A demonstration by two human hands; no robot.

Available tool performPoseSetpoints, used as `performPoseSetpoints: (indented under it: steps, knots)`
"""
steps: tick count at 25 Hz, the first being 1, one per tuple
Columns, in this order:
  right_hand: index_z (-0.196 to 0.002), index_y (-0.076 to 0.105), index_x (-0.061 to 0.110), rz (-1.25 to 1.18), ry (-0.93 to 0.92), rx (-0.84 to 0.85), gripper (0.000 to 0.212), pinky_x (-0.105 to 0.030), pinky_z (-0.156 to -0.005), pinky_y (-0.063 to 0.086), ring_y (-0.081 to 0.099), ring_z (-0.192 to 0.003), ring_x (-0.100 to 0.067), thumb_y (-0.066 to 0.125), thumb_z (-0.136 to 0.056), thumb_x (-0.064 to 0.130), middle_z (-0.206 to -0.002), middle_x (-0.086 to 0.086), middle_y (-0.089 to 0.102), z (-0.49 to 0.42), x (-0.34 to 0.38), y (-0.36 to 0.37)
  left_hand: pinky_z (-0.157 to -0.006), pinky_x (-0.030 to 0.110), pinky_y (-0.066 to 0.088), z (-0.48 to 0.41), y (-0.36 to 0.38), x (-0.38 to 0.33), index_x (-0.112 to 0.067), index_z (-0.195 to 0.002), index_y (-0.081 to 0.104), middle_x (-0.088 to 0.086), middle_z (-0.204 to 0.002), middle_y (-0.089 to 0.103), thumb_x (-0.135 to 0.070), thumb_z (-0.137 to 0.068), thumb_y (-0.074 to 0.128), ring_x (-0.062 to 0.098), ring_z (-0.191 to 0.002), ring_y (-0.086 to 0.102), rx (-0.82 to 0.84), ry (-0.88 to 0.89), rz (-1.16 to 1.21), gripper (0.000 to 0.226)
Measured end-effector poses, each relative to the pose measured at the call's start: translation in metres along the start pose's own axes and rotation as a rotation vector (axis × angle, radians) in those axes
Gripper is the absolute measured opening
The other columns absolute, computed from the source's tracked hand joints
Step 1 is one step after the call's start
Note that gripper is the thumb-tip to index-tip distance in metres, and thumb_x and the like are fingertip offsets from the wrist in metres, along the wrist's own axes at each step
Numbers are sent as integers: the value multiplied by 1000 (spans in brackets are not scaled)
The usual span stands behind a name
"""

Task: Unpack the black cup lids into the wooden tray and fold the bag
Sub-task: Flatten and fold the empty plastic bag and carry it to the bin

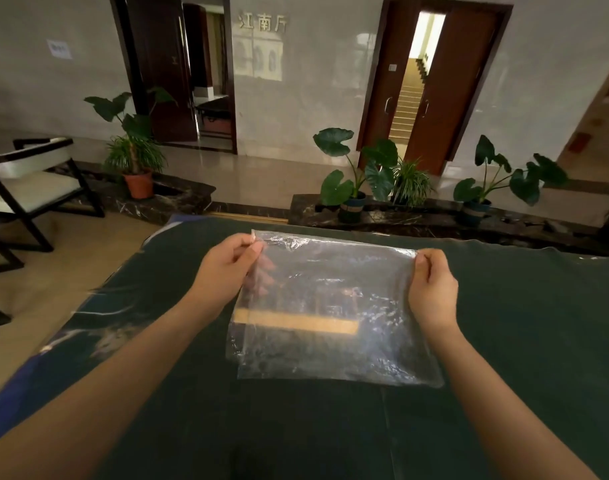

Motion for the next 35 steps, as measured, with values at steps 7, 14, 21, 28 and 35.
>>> performPoseSetpoints:
  steps: [7, 14, 21, 28, 35]
  knots:
    - [-93, 49, 19, -28, 147, -76, 16, -19, -56, 37, 50, -69, -4, 34, -98, 22, -77, 11, 52, -2, -21, 0, -71, 32, 58, 16, 20, 30, -16, -114, 63, 13, -103, 71, -41, -82, 58, 28, -93, 68, 577, -328, 384, 41]
    - [-85, 60, 12, -211, 264, 300, 18, -29, -64, 50, 59, -72, -20, 46, -96, 18, -76, -3, 63, 1, -44, 2, -67, 25, 56, -2, 2, 19, -17, -98, 68, 5, -91, 75, -13, -78, 69, 20, -83, 71, 428, -187, 154, 20]
    - [-139, 22, 46, -47, 116, 950, 92, -35, -110, 28, 34, -132, 1, 72, -63, 63, -144, 20, 36, 5, -18, 17, -71, 17, 52, -28, -21, -26, -40, -102, 66, -6, -91, 73, -28, -73, 71, 9, -85, 68, 688, -41, -110, 32]
    - [-146, 5, 39, 55, -134, 656, 116, -36, -111, 20, 12, -140, -7, 74, -55, 59, -156, 12, 9, -10, 31, 19, -66, 20, 53, -38, -41, -49, -43, -105, 64, -3, -84, 74, -19, -81, 68, 9, -69, 67, 796, 23, -250, 33]
    - [-104, 69, 8, -318, 50, 1216, 28, -35, -93, 50, 68, -97, -23, 71, -79, 20, -97, -5, 75, 49, 43, 65, -70, 25, 56, -43, -32, -58, -43, -114, 59, -6, -93, 74, -36, -80, 64, 10, -76, 69, 794, 47, -247, 34]
Point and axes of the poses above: each hand's wrist, its own z-axis away from the middle knuckle, its own y-axis out of the palm, x = y × z, the point moved 5 cm from there along -z, towards the middle knuckle
